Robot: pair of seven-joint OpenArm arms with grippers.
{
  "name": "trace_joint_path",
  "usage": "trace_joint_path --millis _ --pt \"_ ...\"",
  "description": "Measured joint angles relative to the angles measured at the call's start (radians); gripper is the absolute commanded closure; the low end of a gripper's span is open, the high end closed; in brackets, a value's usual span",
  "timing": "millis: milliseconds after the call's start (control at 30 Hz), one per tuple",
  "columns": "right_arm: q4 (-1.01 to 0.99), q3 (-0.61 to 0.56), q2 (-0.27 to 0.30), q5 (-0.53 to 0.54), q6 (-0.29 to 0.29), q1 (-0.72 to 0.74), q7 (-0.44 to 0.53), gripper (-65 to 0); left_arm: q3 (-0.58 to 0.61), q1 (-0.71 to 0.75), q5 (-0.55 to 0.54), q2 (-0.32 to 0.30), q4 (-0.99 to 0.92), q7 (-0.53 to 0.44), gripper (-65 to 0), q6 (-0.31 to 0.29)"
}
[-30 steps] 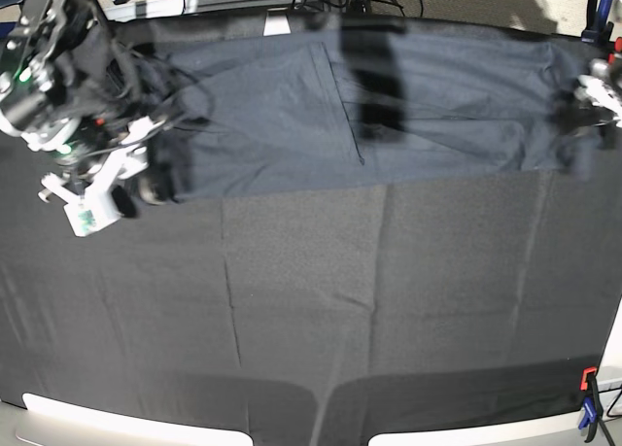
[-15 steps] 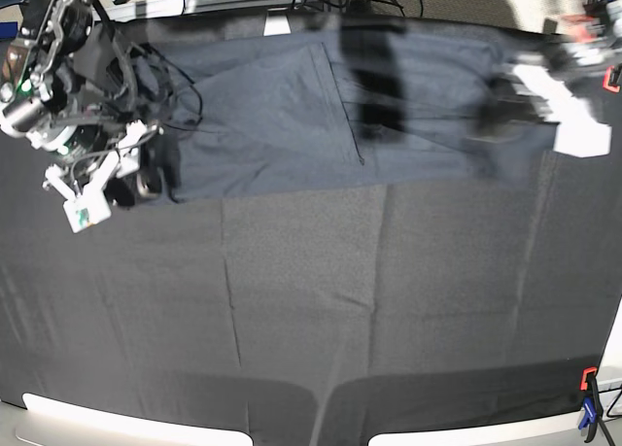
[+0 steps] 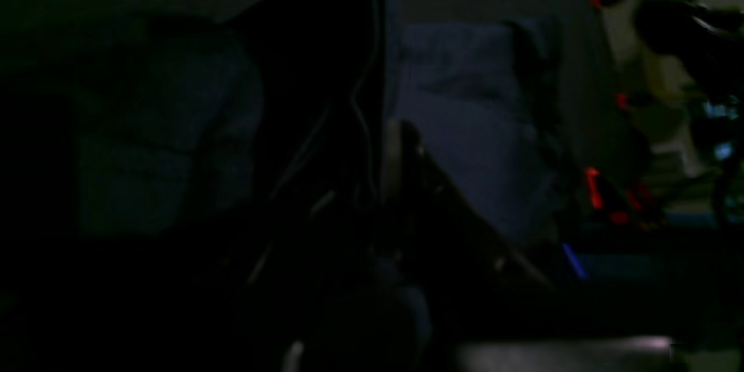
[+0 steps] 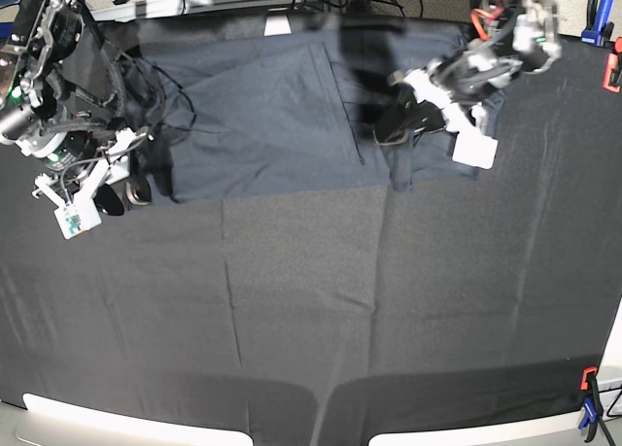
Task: Layout the t-shirt on the table in an organized manner, then fold the t-shirt properly
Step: 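Grasp the strip's end with the left gripper and fold it toward the middle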
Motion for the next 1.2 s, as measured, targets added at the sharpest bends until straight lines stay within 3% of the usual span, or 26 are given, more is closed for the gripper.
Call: trace_joint_path --millis 133,233,300,333,467,600,700,867,1033,1133,1200 --pt "0.000 0.000 0.000 0.024 0.000 0.000 0.000 -25.6 0.076 0.000 0.012 -0.003 0.000 -0.077 -1.7 0.007" --pt "0.000 0.000 0.000 0.042 0.000 0.000 0.000 -25.6 0.159 -0.013 0.009 -0.003 0.000 -0.116 -21.9 -0.029" --pt "0.000 0.000 0.000 0.045 0.000 0.000 0.000 -25.6 0.201 -0.037 -0.047 -0.003 -0.001 -0.115 -28.3 -0.138" --pt "0.000 0.000 0.000 0.046 0.000 0.000 0.000 -25.6 0.215 -0.048 -0.083 -0.001 0.005 -0.113 -28.6 -0.180" --pt "0.000 0.000 0.000 0.048 0.000 0.000 0.000 -25.6 0.207 -0.060 -0.097 -0.001 0.115 -0.063 -28.6 -0.184" --pt "0.000 0.000 0.000 0.049 0.000 0.000 0.000 -25.6 0.106 -0.061 0.028 0.000 0.282 0.025 -28.6 -0.185" --pt "0.000 0.000 0.000 0.049 0.000 0.000 0.000 -25.6 0.006 -0.061 0.104 -0.001 0.360 0.122 -28.6 -0.148" --pt "0.000 0.000 0.000 0.049 0.000 0.000 0.000 -25.6 -0.102 -0.027 0.133 -0.007 0.369 0.279 -28.6 -0.147" --pt "0.000 0.000 0.002 0.052 0.000 0.000 -0.001 -25.6 -0.105 0.033 0.142 -0.019 0.369 0.271 -28.5 -0.148" --pt "0.000 0.000 0.002 0.052 0.000 0.000 -0.001 -25.6 -0.105 0.050 0.266 -0.020 0.369 0.252 -28.5 -0.147" --pt "0.000 0.000 0.002 0.053 0.000 0.000 0.000 -25.6 -0.106 0.064 0.300 -0.020 0.369 0.229 -27.7 -0.103"
